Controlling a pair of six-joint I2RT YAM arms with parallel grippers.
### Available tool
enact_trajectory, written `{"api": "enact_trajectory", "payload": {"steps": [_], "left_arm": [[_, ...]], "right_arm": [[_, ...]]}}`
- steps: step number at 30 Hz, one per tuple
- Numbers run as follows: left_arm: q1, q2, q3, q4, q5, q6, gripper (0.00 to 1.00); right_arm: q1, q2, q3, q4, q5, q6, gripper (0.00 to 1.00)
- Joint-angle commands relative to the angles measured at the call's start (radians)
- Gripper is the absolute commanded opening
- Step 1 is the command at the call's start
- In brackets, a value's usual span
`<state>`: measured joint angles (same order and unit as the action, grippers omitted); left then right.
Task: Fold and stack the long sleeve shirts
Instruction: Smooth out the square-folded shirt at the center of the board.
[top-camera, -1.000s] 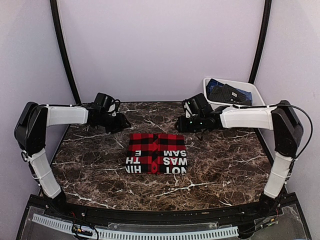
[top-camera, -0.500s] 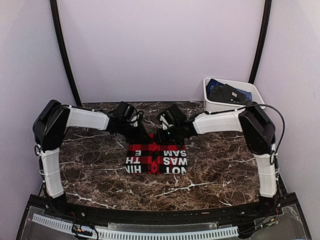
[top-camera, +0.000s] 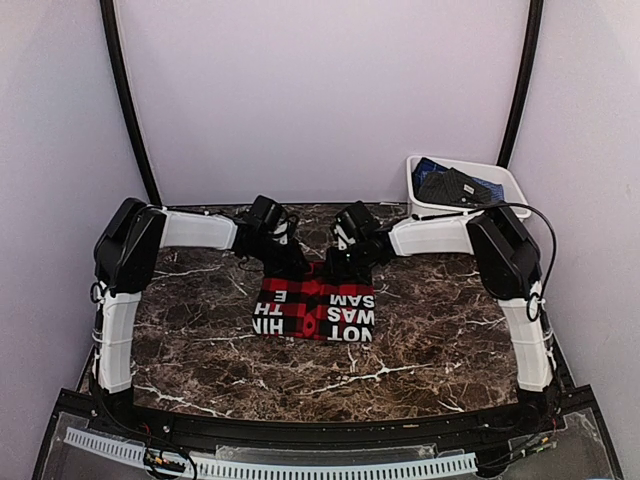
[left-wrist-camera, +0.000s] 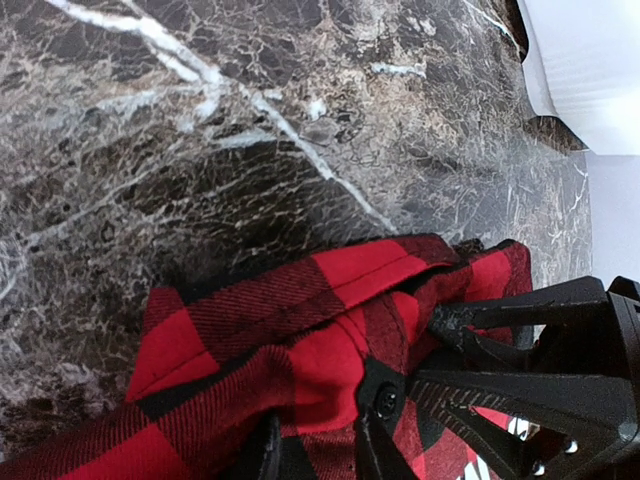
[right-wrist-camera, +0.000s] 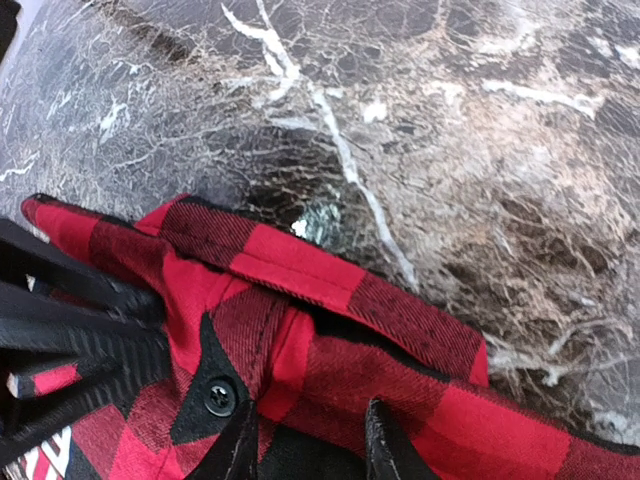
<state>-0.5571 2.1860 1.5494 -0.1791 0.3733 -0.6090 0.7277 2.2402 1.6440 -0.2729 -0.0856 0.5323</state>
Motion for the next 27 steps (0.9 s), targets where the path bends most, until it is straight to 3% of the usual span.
{"api": "enact_trajectory", "payload": {"steps": [1, 6, 15, 20, 27], "left_arm": [[0.01, -0.07, 0.027, -0.116, -0.026, 0.043, 0.26], [0.007, -0.223, -0.098, -0.115, -0.012, 0.042, 0.29], [0.006, -0.412, -0.345, -0.135, -0.023, 0.039, 0.29], [0.006, -0.465, -0.481, -0.08, 0.064, 0.023, 0.29], [0.006, -0.476, -0.601, -0.077, 0.041, 0.007, 0.28]], "right_arm": [[-0.011, -0.078, 0.004, -0.051, 0.026, -0.019, 0.34], [-0.043, -0.123, -0.055, -0.042, 0.005, -0.019, 0.31], [-0.092, -0.052, -0.08, -0.047, -0.026, -0.019, 0.25], [-0.108, -0.035, -0.071, -0.068, -0.019, -0.023, 0.25], [-0.109, -0.065, -0.026, -0.118, 0.01, -0.06, 0.26]]}}
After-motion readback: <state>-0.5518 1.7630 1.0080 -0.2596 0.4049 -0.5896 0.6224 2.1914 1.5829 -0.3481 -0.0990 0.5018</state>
